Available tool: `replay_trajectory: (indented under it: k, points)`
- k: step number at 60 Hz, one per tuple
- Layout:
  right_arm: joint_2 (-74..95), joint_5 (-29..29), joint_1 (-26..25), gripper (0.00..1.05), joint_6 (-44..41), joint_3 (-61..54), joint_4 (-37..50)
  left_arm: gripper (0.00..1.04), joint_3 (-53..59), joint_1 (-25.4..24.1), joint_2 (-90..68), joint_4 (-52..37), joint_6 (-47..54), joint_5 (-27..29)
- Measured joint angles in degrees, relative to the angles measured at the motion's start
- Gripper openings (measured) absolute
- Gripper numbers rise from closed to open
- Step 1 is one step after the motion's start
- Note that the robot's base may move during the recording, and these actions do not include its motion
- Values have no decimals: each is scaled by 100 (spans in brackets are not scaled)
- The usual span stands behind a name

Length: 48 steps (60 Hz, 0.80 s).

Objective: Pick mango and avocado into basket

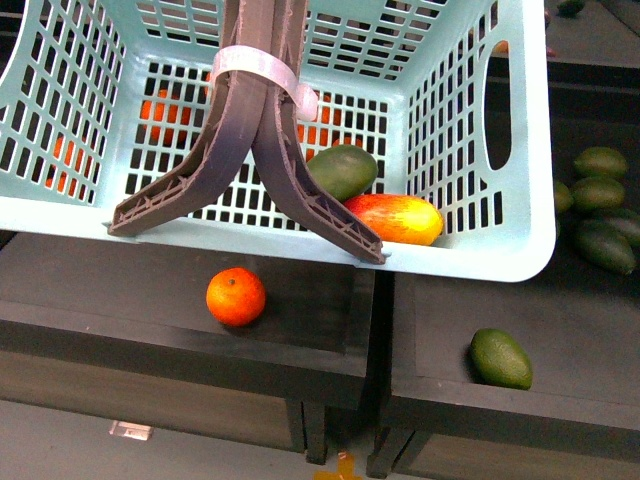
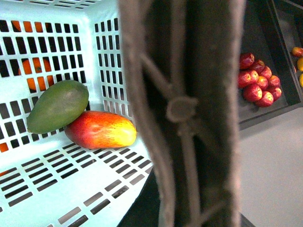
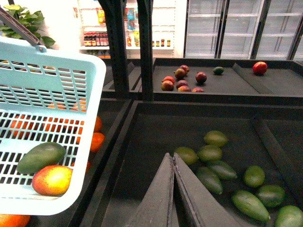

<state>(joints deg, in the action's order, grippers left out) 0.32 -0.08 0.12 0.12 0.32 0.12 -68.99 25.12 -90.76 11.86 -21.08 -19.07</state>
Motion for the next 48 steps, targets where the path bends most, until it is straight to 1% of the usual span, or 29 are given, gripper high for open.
replay_trajectory:
  k: [2, 4, 10, 12, 19, 21, 24, 26, 29, 33, 35, 36, 40, 48]
  points:
    - [0, 0, 0, 4, -11, 0, 0, 6, 0, 0, 0, 0, -2, 0]
    - [0, 0, 0, 8, -9, 0, 0, 6, 0, 0, 0, 0, 0, 2]
    - [0, 0, 0, 28, -9, 0, -2, 6, 0, 0, 0, 0, 9, 7]
    - [0, 0, 0, 37, -9, 0, -2, 6, 0, 0, 0, 0, 4, 4]
    - [-2, 0, 0, 54, -9, 0, -2, 6, 0, 0, 0, 0, 4, 7]
    - [0, 0, 0, 61, -9, 0, -2, 6, 0, 0, 0, 0, 7, 7]
    - [0, 0, 0, 68, -9, 0, -2, 6, 0, 0, 0, 0, 7, 7]
    - [0, 0, 0, 75, -9, 0, -2, 6, 0, 0, 0, 0, 4, 7]
    - [-4, 2, 0, 83, -9, 0, -2, 6, 0, 0, 0, 0, 0, 4]
    - [-7, 24, 0, 95, -9, 0, -4, 6, 0, 17, 0, 0, 7, -4]
    - [-7, 24, 2, 99, -7, 0, -9, 6, 0, 48, 0, 0, 11, -4]
    - [-7, 22, 0, 99, -2, 0, -9, 6, 0, 57, 0, 0, 15, -4]
    - [-7, 20, 0, 96, -7, 0, -13, 6, 0, 79, 0, 0, 28, -59]
    - [-7, 15, -4, 97, -9, 0, -17, 6, 0, 74, 0, 0, 0, -107]
